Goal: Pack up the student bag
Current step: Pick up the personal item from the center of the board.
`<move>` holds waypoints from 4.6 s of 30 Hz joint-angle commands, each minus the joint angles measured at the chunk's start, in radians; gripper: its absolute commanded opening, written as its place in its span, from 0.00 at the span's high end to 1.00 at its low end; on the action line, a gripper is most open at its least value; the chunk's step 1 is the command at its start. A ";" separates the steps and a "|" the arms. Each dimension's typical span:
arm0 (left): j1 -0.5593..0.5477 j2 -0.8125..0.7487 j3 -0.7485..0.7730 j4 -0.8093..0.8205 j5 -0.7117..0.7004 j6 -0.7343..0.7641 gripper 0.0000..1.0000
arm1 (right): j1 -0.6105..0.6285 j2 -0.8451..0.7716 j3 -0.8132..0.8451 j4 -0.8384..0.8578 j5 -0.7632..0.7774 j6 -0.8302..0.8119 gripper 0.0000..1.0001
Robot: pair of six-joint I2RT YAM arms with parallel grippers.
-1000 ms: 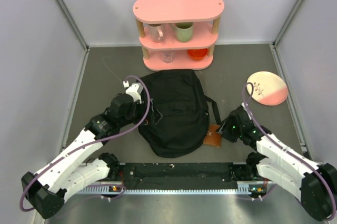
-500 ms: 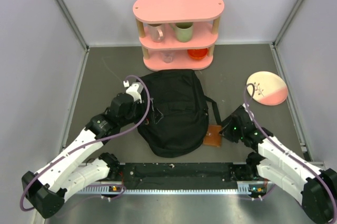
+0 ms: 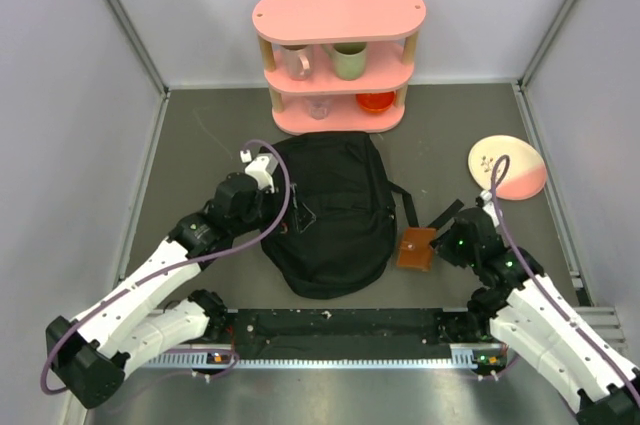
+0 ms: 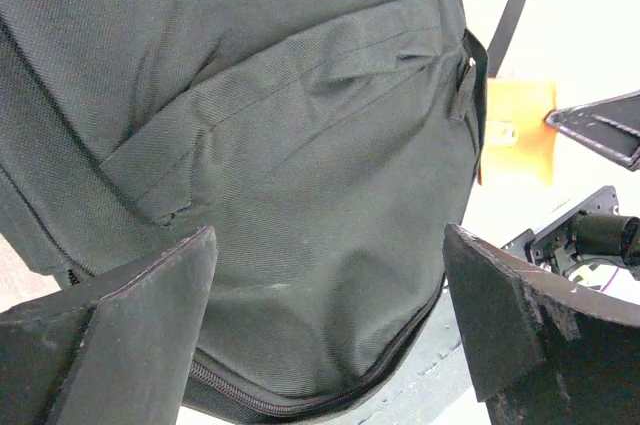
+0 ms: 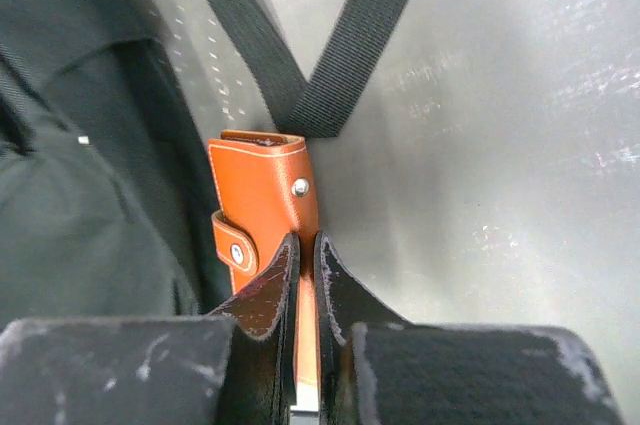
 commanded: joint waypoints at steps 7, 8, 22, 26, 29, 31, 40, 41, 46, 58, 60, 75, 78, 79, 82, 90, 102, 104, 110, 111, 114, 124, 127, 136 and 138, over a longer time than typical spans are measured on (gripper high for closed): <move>-0.002 0.017 -0.010 0.206 0.095 -0.045 0.01 | -0.008 -0.045 0.275 -0.074 0.041 -0.081 1.00; -0.002 0.019 -0.016 0.275 0.126 -0.056 0.01 | -0.007 -0.034 0.289 -0.067 0.027 -0.086 1.00; -0.014 0.310 -0.079 0.884 0.391 -0.274 0.01 | -0.007 0.128 0.293 0.302 -0.346 -0.068 1.00; -0.016 0.379 -0.084 0.982 0.419 -0.312 0.01 | -0.007 0.145 0.266 0.402 -0.410 -0.035 1.00; -0.017 0.430 -0.079 1.099 0.477 -0.368 0.01 | -0.005 0.157 0.260 0.439 -0.439 -0.020 1.00; -0.022 0.453 -0.093 1.198 0.494 -0.399 0.01 | -0.005 0.165 0.257 0.454 -0.462 -0.020 1.00; -0.051 0.561 -0.064 1.329 0.559 -0.455 0.11 | -0.005 0.165 0.241 0.542 -0.522 -0.017 1.00; -0.051 0.564 -0.058 1.326 0.562 -0.453 0.14 | -0.003 0.164 0.238 0.546 -0.521 -0.015 1.00; -0.057 0.562 -0.053 1.326 0.560 -0.452 0.53 | -0.005 0.188 0.233 0.554 -0.537 -0.018 1.00; -0.051 0.322 -0.137 1.134 0.325 -0.343 1.00 | -0.005 0.131 0.226 0.470 -0.421 -0.032 0.02; -0.050 0.239 -0.168 1.055 0.223 -0.309 1.00 | -0.005 0.122 0.224 0.463 -0.430 -0.044 0.01; -0.050 -0.030 -0.337 1.100 -0.129 -0.499 1.00 | 0.131 0.157 0.112 1.012 -0.565 0.100 0.01; -0.050 0.001 -0.338 1.140 -0.104 -0.520 1.00 | 0.161 0.203 0.123 1.043 -0.568 0.113 0.01; -0.050 0.014 -0.343 1.177 -0.058 -0.534 1.00 | 0.167 0.229 0.126 1.045 -0.568 0.121 0.01; -0.051 0.039 -0.340 1.213 -0.021 -0.551 1.00 | 0.173 0.257 0.131 1.078 -0.574 0.124 0.01; -0.051 0.138 -0.338 1.386 0.118 -0.576 1.00 | 0.175 0.338 0.181 1.094 -0.609 0.095 0.02; -0.053 0.186 -0.317 1.425 0.148 -0.585 1.00 | 0.179 0.421 0.175 1.249 -0.685 0.164 0.37; -0.051 0.183 -0.312 1.408 0.141 -0.583 1.00 | 0.179 0.415 0.171 1.253 -0.692 0.163 0.43; -0.053 0.198 -0.300 1.412 0.154 -0.582 1.00 | 0.179 0.420 0.171 1.269 -0.706 0.163 0.57; -0.053 0.202 -0.295 1.411 0.157 -0.579 1.00 | 0.179 0.424 0.174 1.270 -0.709 0.160 0.58; -0.053 0.211 -0.288 1.408 0.168 -0.576 1.00 | 0.179 0.432 0.175 1.275 -0.711 0.158 0.64; -0.051 0.159 -0.156 0.922 0.149 -0.358 0.50 | 0.179 0.394 0.198 1.127 -0.644 0.088 1.00; -0.051 0.114 -0.030 0.530 -0.051 -0.171 0.21 | 0.179 0.317 0.212 0.903 -0.479 -0.001 1.00; -0.007 0.318 0.312 0.081 -0.218 0.289 0.02 | 0.178 0.078 0.244 0.467 -0.093 -0.114 1.00; -0.007 0.420 0.387 0.014 -0.217 0.363 0.03 | 0.178 0.055 0.238 0.453 -0.080 -0.106 1.00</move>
